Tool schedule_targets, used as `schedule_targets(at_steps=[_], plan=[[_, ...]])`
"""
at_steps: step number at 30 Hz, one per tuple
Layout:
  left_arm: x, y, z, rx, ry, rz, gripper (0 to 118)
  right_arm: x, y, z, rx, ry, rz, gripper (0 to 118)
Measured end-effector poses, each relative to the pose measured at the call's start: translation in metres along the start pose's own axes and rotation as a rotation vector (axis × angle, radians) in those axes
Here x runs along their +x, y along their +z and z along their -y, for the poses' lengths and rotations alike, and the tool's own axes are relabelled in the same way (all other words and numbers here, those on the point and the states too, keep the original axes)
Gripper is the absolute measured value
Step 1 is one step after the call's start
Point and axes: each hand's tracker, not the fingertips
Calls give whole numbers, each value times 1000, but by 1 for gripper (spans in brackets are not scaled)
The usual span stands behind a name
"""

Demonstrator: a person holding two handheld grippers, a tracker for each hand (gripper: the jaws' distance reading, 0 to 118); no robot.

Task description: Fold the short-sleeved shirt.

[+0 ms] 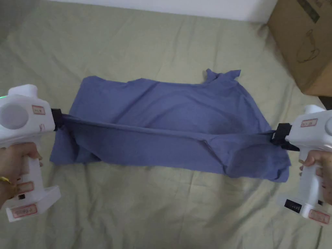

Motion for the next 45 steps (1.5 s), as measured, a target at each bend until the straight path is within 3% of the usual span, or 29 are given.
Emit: schedule_targets(at_steps=[4,8,9,11,12,13,20,27,30,31,32,34,35,36,39,45], plan=[[7,-42,-10,-60,-7,-33,8,-6,-39,-16,-42,-21,33,3],[10,-69,-14,-64,-6,-98,22,-9,-64,-24,-53,-34,63,5],[10,-72,-15,-57,-6,-108,31,-9,-66,-24,-53,-36,74,13],[10,-74,-17,-56,-6,-111,84,-7,-67,-28,-42,-23,98,69],[11,-72,-17,-47,-5,-116,100,-7,-65,-29,-33,-6,115,99],[10,-66,-18,-17,-10,-119,105,-6,-60,-29,-10,11,131,115],[21,13,-2,242,-139,-106,105,-4,28,-14,226,144,85,113],[33,109,52,474,-286,-109,104,-12,128,60,509,287,67,116],[32,137,78,521,-315,-82,100,-17,156,93,583,301,54,111],[33,146,88,535,-322,-76,91,-18,165,104,605,295,40,99],[31,153,94,544,-331,-67,78,-20,172,113,620,294,21,83],[30,163,106,556,-342,-68,46,-25,183,129,632,290,4,31],[30,167,110,558,-347,-74,29,-27,186,134,635,290,3,15],[30,171,113,557,-353,-74,11,-30,189,141,642,288,4,9],[29,179,122,575,-351,-64,0,-34,194,153,669,271,-7,4],[30,181,120,538,-327,-10,0,-41,204,161,677,270,-30,0]])
